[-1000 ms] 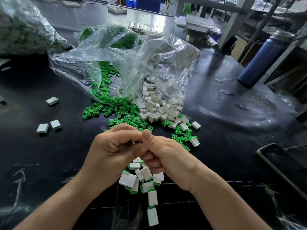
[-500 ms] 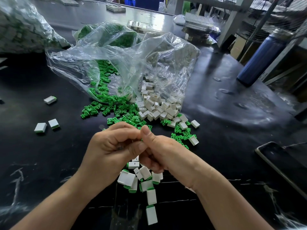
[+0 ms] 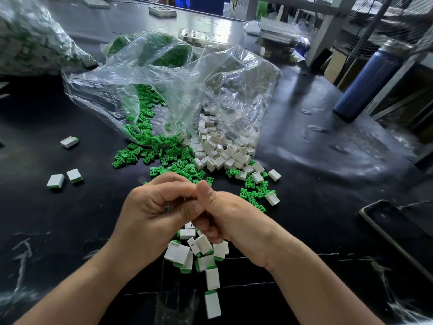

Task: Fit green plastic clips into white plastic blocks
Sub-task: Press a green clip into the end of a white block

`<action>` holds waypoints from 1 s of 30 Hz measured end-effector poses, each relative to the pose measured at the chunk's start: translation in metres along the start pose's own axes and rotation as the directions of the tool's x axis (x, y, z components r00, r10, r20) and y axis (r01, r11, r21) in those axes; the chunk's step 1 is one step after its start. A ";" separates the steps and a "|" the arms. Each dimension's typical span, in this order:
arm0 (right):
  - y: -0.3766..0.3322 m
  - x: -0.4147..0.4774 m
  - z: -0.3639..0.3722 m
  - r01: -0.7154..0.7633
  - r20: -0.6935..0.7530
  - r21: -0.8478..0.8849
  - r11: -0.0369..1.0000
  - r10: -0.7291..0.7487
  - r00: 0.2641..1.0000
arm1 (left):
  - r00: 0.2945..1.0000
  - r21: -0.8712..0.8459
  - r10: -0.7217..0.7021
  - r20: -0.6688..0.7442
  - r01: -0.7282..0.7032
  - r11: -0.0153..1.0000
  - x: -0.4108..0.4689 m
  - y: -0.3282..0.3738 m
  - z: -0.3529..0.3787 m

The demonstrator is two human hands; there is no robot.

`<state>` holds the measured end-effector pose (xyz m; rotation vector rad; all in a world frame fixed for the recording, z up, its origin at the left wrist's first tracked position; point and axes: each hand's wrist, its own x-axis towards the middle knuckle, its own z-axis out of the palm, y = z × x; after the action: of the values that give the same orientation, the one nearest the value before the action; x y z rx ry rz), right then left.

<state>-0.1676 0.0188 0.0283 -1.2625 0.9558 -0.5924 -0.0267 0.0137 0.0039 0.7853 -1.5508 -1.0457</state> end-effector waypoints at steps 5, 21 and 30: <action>-0.001 0.000 -0.002 -0.036 0.021 -0.029 0.999 0.037 0.999 | 1.000 -0.030 -0.002 0.004 0.002 1.000 0.000 0.001 0.001; -0.002 -0.001 0.001 0.007 -0.039 -0.030 1.000 -0.008 0.999 | 1.000 -0.140 -0.010 0.023 0.013 0.990 0.000 0.000 0.002; 0.004 0.003 -0.004 -0.064 0.004 0.091 0.994 0.064 0.998 | 0.990 -0.162 -0.138 -0.041 0.130 0.978 0.003 0.002 0.004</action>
<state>-0.1705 0.0152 0.0242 -1.1470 0.9545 -0.5789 -0.0309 0.0127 0.0069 0.8082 -1.3670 -1.2220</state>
